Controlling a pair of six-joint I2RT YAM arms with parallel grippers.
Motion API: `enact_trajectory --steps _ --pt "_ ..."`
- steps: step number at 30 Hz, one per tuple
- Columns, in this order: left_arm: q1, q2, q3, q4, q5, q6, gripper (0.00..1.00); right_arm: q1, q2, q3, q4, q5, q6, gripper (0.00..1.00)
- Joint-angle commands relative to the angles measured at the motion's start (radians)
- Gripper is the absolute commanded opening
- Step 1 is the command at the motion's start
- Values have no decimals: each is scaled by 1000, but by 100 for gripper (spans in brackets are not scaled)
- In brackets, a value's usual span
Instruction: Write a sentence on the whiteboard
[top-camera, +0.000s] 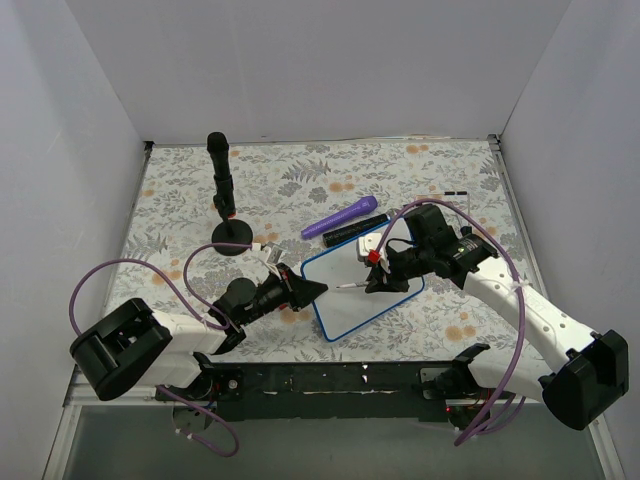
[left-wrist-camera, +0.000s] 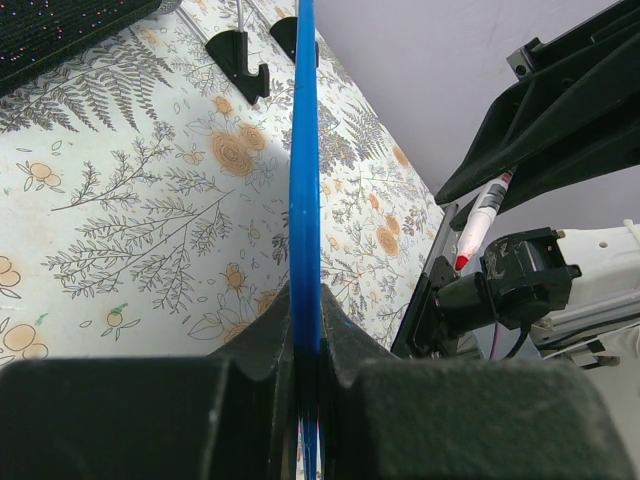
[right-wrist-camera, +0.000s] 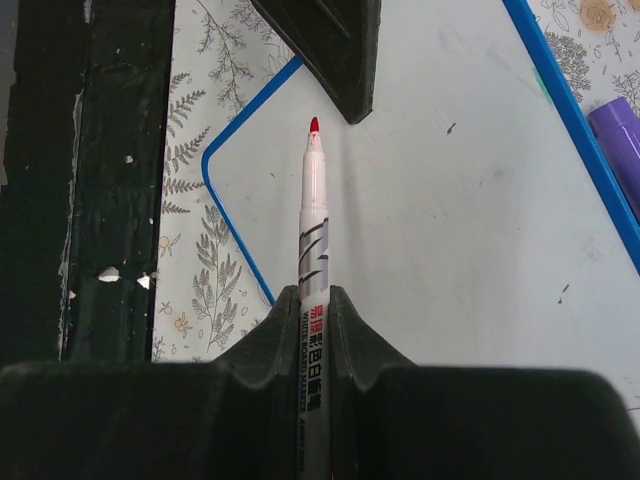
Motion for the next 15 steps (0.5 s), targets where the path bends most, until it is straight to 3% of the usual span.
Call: enact_trajectory --steps 1,15 --pt "-4 -6 3 71 -11 11 0 2 -24 -8 17 -27 -12 1" --pt "-4 1 0 88 -19 0 0 10 30 29 54 -92 25 1"
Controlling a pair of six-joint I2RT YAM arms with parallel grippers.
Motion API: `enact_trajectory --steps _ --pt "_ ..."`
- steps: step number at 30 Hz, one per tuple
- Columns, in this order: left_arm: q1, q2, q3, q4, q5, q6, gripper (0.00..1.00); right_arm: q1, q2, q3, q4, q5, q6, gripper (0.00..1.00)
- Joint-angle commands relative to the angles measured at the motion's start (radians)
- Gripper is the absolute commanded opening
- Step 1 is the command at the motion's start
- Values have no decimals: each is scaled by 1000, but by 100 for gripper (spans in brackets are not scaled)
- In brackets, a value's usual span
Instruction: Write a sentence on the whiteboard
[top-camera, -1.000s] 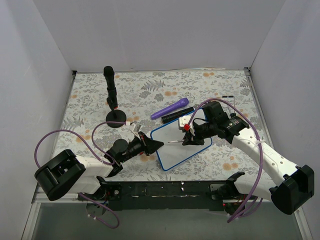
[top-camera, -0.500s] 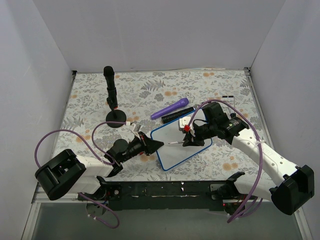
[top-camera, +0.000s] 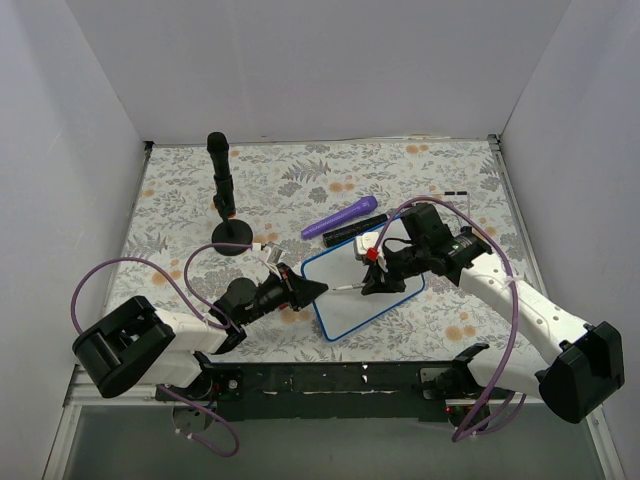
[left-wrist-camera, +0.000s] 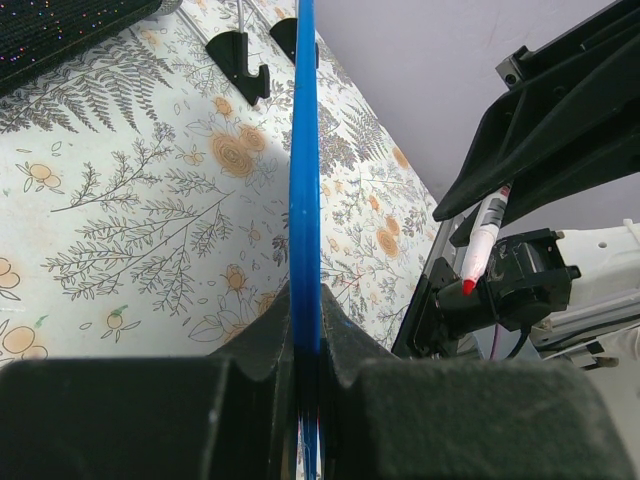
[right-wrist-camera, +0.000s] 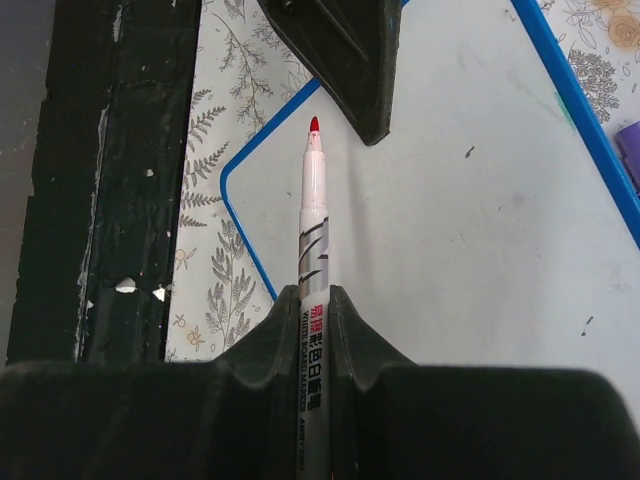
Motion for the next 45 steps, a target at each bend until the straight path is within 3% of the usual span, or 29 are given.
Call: enact_trajectory --steps 1,45 --pt "-4 -20 0 64 -23 5 0 8 -8 23 44 -31 16 1" --pt "-4 -34 -20 80 -77 -32 0 8 -42 -31 64 -20 -2 1"
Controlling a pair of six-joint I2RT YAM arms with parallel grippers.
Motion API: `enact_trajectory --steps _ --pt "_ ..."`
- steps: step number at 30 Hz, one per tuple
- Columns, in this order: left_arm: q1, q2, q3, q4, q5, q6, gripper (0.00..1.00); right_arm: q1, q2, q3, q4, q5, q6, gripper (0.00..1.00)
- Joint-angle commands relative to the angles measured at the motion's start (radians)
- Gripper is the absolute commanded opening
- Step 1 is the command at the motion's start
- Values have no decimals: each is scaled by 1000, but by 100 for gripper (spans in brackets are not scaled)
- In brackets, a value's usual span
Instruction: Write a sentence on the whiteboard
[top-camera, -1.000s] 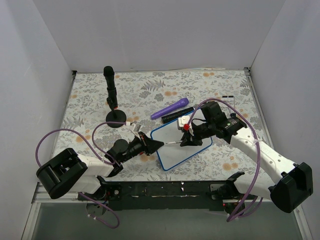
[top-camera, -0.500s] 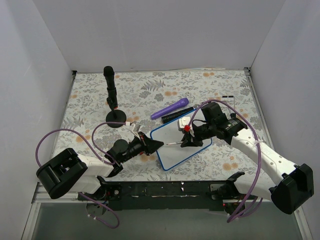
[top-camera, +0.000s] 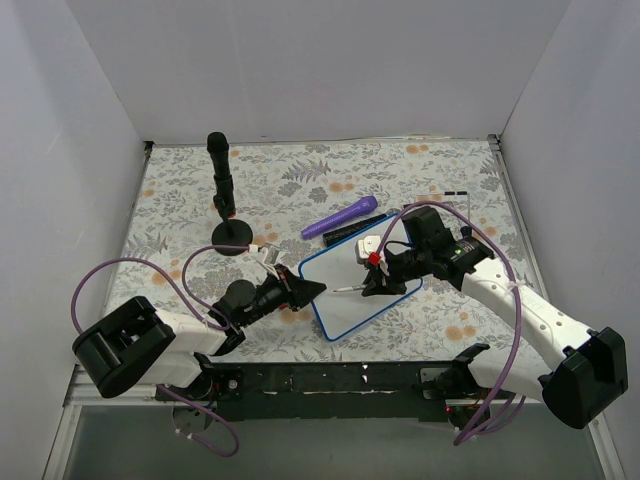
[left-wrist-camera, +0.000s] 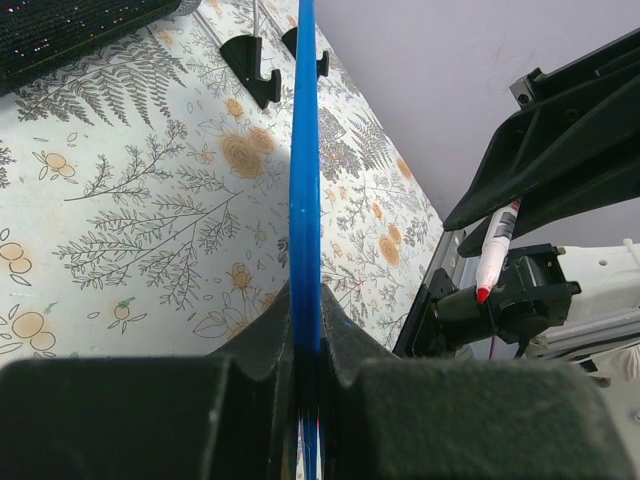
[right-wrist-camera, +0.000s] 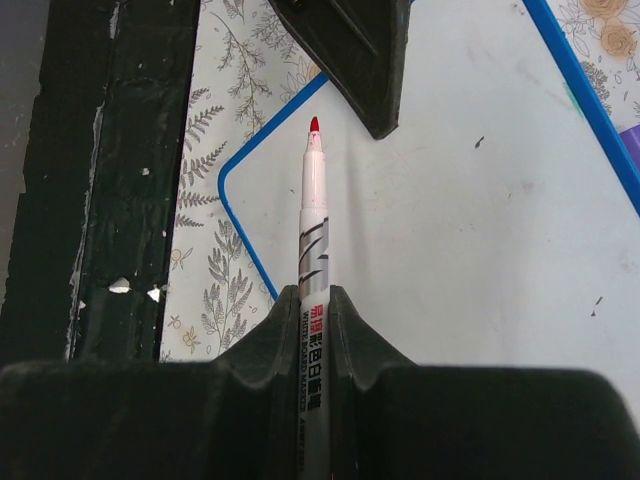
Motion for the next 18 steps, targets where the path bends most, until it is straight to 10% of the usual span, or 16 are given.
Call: enact_trajectory --steps 1,18 --pt "-4 -35 -4 62 -40 1 0 4 -14 -1 31 -27 1 1" --pt "-4 -45 -1 53 -43 -1 0 7 -11 0 45 -13 13 1"
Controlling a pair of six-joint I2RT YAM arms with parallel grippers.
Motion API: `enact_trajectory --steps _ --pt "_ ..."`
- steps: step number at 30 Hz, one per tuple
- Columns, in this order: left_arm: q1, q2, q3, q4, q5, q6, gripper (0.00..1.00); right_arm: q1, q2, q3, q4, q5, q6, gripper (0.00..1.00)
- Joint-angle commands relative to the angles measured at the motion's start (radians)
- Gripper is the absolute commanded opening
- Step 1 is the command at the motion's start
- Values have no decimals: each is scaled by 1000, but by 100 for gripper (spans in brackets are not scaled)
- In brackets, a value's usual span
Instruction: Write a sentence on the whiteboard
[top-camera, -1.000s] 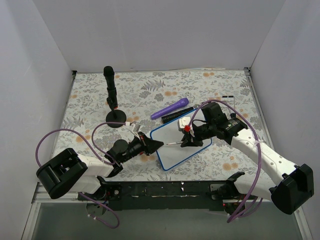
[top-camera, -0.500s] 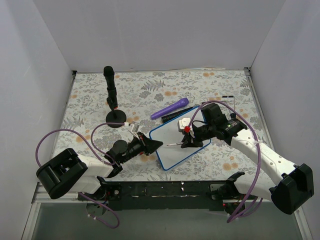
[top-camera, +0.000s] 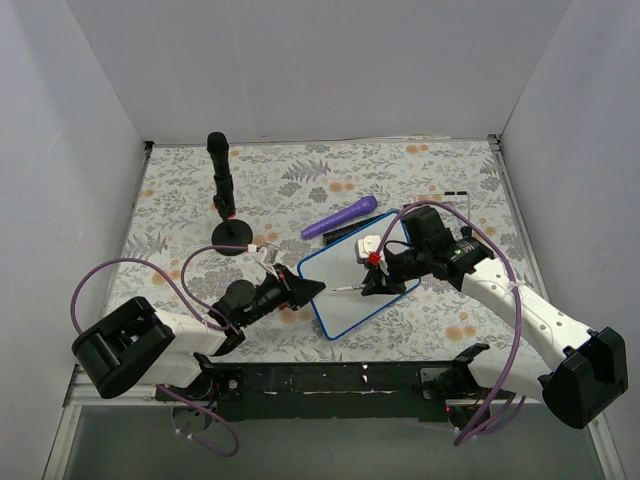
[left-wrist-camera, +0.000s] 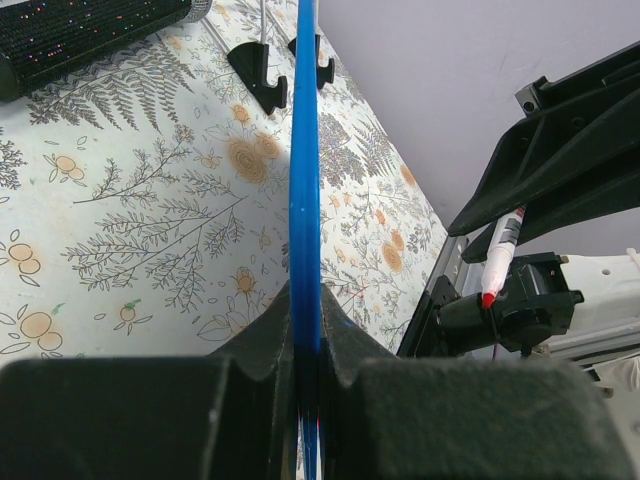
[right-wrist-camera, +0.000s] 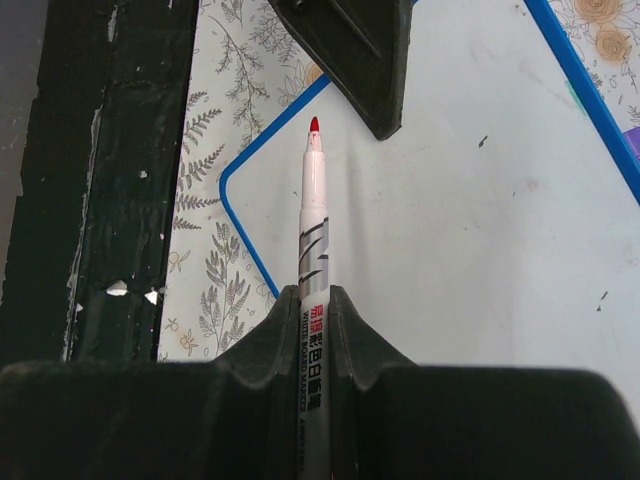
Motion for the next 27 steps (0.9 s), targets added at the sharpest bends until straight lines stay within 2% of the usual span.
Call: enact_trajectory --steps 1,27 --pt "-4 -42 3 55 -20 6 0 5 -12 5 38 -13 11 1" --pt "-4 -47 14 34 -17 11 0 44 25 34 85 62 72 1"
